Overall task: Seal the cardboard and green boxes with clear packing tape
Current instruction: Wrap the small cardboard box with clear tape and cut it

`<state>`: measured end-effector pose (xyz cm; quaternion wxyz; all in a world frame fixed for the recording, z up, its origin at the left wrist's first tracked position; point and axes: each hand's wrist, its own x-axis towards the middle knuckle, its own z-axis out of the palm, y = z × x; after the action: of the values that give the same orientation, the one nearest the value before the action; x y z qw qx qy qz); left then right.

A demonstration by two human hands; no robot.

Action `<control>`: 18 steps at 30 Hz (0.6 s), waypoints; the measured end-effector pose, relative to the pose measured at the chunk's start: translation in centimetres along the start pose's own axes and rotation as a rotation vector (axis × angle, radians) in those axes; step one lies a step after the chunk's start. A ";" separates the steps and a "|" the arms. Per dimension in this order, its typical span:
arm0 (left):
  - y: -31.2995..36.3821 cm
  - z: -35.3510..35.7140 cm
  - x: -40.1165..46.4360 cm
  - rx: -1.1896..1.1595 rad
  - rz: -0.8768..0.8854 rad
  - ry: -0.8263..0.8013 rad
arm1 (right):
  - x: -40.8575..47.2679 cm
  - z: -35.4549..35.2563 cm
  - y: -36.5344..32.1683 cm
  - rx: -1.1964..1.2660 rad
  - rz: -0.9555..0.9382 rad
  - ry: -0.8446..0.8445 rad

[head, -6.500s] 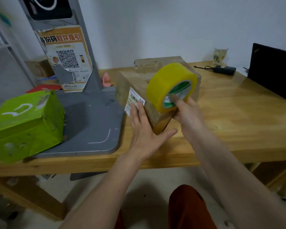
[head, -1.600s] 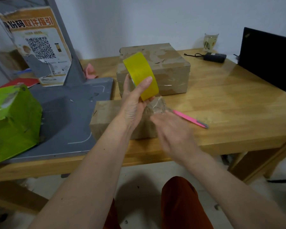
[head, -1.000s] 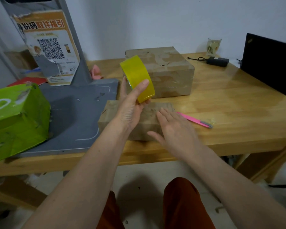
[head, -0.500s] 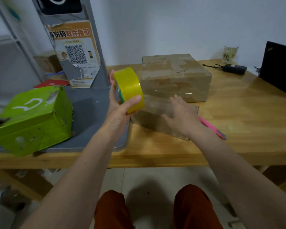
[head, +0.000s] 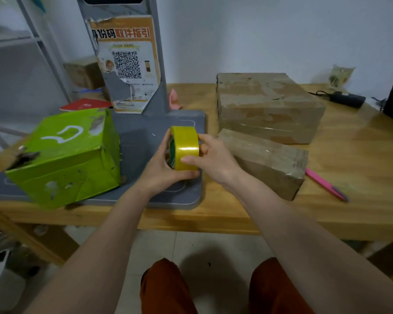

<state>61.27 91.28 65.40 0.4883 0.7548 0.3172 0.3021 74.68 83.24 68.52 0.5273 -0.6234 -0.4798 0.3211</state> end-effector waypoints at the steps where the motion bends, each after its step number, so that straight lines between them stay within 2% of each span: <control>1: -0.1 -0.4 0.0 0.090 -0.013 0.002 | 0.1 0.4 0.2 -0.032 -0.004 -0.009; 7: -0.4 -0.3 -1.6 0.159 -0.049 -0.003 | 0.4 1.1 0.5 -0.153 -0.064 -0.039; 11: 1.0 1.9 -3.1 0.016 -0.001 0.072 | -0.4 1.1 1.1 -0.196 -0.066 -0.037; 15: 1.7 3.7 -4.5 -0.218 0.033 0.334 | -0.8 0.8 0.4 -0.272 -0.036 -0.085; 17: 2.7 4.7 -5.2 -0.156 0.073 0.512 | -1.8 0.2 0.3 -0.193 0.005 -0.087; 18: 3.1 5.1 -5.4 -0.069 0.157 0.607 | -2.5 -0.4 0.1 -0.192 -0.016 -0.037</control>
<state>62.42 83.33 65.79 0.3719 0.6351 0.3790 0.5610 74.24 80.74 68.26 0.4589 -0.6612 -0.5229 0.2808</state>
